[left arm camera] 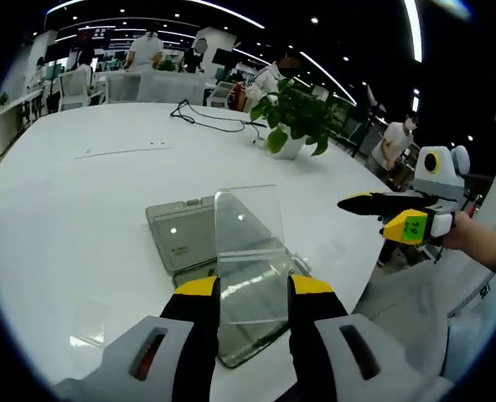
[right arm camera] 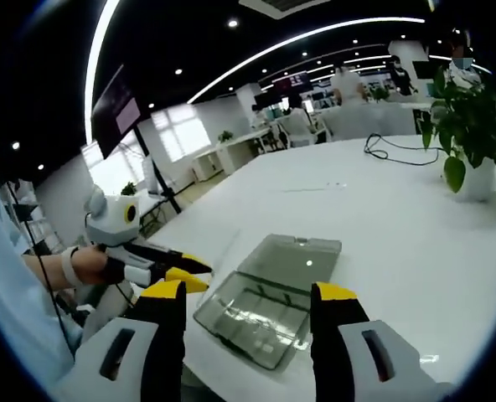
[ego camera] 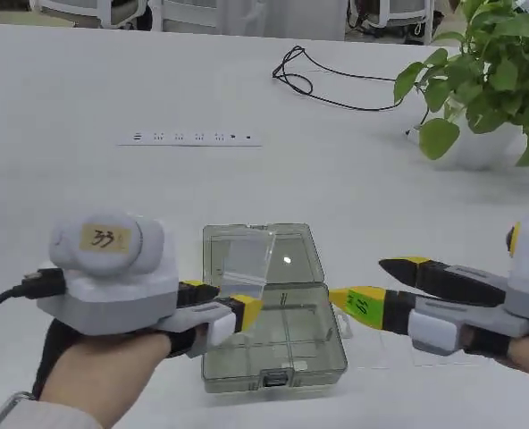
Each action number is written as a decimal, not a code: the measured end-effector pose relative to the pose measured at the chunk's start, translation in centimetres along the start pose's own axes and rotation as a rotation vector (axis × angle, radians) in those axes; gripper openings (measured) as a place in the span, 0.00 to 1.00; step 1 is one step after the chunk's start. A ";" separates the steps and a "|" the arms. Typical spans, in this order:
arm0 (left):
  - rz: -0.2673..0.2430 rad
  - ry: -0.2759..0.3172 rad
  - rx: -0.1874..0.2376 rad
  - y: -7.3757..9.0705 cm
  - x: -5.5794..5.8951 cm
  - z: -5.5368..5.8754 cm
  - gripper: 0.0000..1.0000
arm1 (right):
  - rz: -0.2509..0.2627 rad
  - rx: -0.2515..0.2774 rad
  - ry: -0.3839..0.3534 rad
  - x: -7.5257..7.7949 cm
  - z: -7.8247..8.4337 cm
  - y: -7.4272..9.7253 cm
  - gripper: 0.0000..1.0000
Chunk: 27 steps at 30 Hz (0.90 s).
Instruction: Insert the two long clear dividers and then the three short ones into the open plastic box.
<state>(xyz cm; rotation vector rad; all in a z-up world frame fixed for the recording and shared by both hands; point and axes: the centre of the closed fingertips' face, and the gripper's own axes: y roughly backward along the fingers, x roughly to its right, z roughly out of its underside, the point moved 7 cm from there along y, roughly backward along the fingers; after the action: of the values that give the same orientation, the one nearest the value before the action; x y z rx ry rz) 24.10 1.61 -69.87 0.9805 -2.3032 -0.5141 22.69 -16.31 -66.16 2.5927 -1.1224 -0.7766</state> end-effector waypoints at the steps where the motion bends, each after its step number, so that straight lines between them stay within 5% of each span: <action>1: 0.007 -0.002 0.005 -0.1 0.3 -0.1 0.30 | 0.001 0.013 -0.006 -0.1 -0.1 -0.3 0.54; 6: 0.034 -0.018 0.026 -0.7 1.6 -0.6 0.30 | 0.006 0.038 -0.135 -0.2 -0.5 -1.7 0.33; 14: 0.065 -0.048 0.036 -1.3 2.9 -0.8 0.30 | -0.009 0.021 -0.282 0.4 -0.5 -3.1 0.15; 27: 0.079 -0.042 0.066 -1.6 3.4 -0.9 0.30 | 0.004 -0.013 -0.329 -0.9 -0.1 -3.3 0.03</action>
<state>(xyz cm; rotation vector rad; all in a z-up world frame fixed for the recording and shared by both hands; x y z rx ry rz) 23.58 -2.09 -68.88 0.9135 -2.3994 -0.4319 24.27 -13.38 -67.03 2.5102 -1.1984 -1.2398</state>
